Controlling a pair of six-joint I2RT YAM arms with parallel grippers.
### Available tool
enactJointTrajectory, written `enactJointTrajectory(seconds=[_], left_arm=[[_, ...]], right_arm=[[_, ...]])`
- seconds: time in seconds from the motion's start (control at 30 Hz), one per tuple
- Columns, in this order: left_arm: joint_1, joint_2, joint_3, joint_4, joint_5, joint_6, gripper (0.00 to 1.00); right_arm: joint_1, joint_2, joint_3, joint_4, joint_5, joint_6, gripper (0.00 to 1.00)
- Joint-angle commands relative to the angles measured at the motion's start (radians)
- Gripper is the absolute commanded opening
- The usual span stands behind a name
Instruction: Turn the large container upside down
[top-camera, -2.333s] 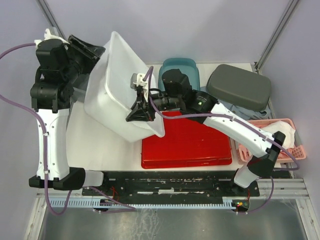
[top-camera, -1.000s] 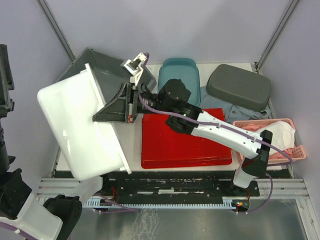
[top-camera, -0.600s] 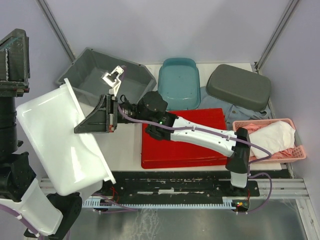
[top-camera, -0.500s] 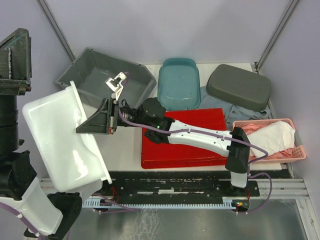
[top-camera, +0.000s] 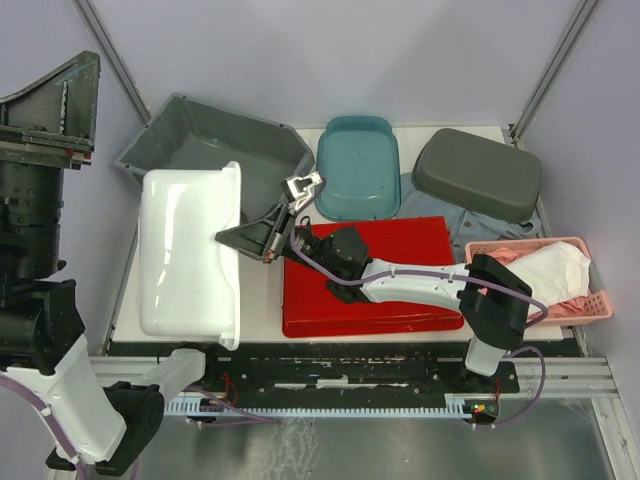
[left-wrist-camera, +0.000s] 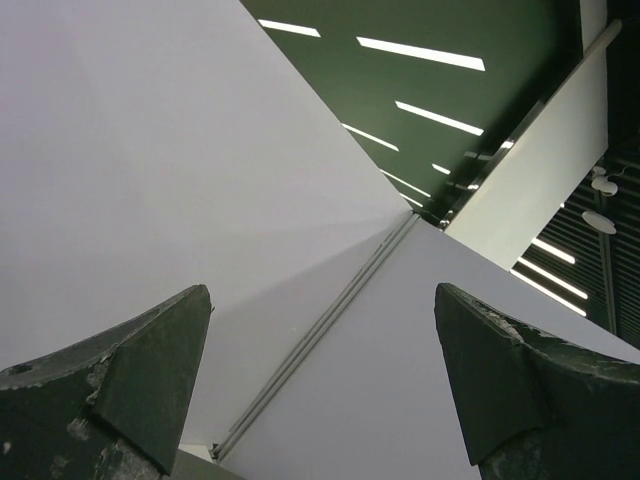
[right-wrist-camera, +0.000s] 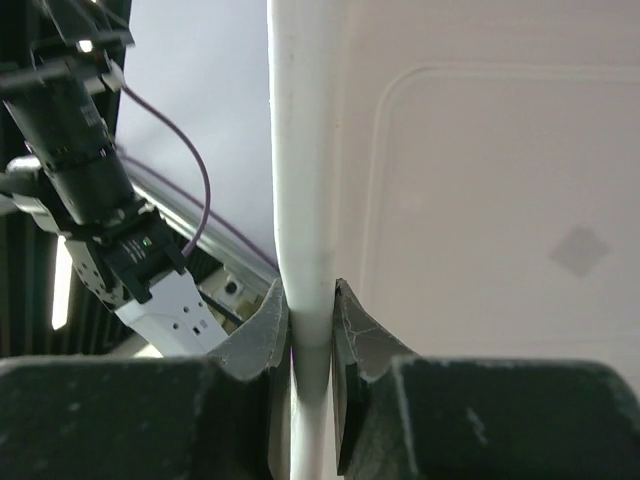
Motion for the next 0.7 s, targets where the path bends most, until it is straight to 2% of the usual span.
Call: enactJointTrajectory(seconds=[0.0,0.2,0.43,0.67], left_arm=[[0.003,0.01,-0.022,0.032,0.022,-0.023,0.99],[0.003,0.009,-0.067,0.056,0.017,-0.025,0.99],[0.002,0.016,-0.09,0.07,0.012,-0.032,0.99],[0.003,0.014,-0.115,0.073,-0.006,-0.021,0.99]], right_arm=[[-0.044,-0.054,-0.149,0.118,0.134,0.127,0.02],[-0.064,-0.043,-0.273,0.118,0.147,0.198,0.02],[-0.111,0.037,-0.314,0.09,0.102,0.298,0.02],[-0.157,0.052,-0.324,-0.003,0.02,0.316,0.03]])
